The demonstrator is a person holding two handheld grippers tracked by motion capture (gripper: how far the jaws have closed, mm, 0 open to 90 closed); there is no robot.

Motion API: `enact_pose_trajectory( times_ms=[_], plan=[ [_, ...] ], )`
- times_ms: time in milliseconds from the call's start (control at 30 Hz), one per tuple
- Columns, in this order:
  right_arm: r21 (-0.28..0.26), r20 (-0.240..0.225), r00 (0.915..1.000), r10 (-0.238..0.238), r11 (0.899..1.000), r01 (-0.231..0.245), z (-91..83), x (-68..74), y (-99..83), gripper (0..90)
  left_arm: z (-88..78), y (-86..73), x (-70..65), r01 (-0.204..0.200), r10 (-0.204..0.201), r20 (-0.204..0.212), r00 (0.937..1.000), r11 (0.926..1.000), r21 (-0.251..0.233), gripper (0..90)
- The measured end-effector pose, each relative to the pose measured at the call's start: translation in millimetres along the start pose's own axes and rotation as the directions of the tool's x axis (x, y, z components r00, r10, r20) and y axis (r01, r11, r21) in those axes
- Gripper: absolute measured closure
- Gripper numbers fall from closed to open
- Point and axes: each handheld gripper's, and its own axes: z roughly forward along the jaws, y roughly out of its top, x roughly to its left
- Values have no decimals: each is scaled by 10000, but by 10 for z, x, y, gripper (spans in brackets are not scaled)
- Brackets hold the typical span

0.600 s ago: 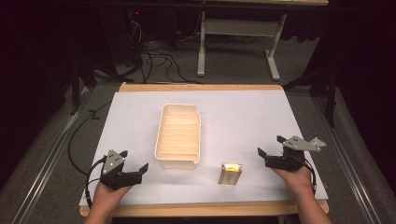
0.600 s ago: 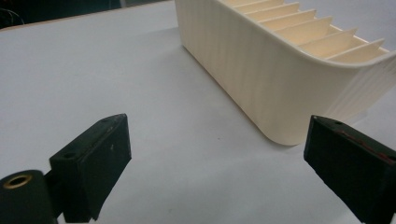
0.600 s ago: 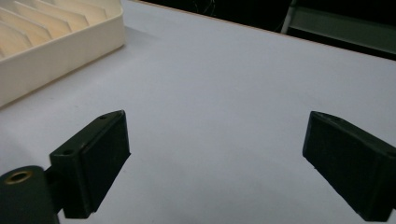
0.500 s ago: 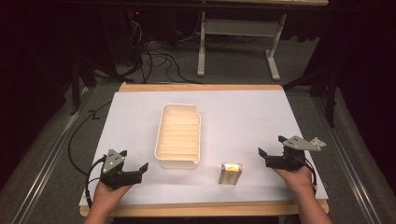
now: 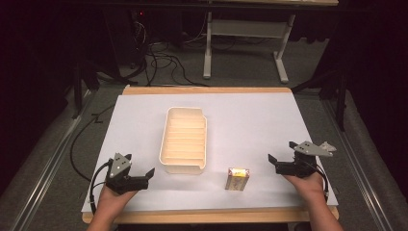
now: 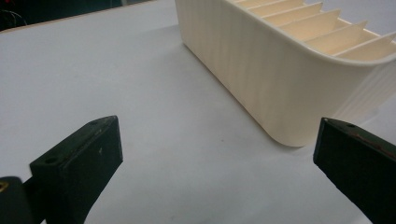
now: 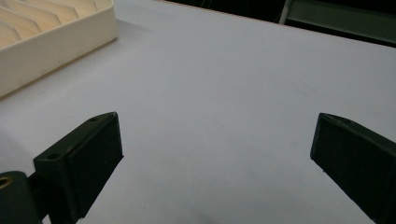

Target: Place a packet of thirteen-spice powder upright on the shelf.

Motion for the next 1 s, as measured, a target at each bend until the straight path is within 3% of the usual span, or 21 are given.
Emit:
enact_pose_trajectory(
  times_ms=[300, 500, 700, 800, 833, 1000],
  plan=[
    [48, 48, 9998, 195, 9998, -195, -14, -62, -12, 4, 15, 2, 11, 50, -50, -11, 10000, 10000, 46, 3],
    [53, -316, 9991, 288, 9996, -287, -31, -88, -22, 1, 7, 24, 12, 216, -217, -45, 9998, 9997, -98, 3],
    [-244, -508, 9986, -112, 9997, 100, -76, -1, 30, 13, 11, 16, 17, 110, -110, -97, 9999, 9999, -32, 3],
    [-447, -843, 9962, -205, 9989, 168, -108, 41, 66, 23, 2, 13, 4, 152, -152, -35, 9999, 9999, -55, 3],
    [-687, -1247, 9920, -187, 9976, 102, -138, 57, 93, 30, -4, 13, -5, 154, -153, 21, 9999, 9999, -52, 3],
    [-990, -1653, 9855, -376, 9949, 213, -177, 106, 135, 39, -1, 7, -8, 156, -157, 105, 9998, 9999, 21, 3]
  ],
)
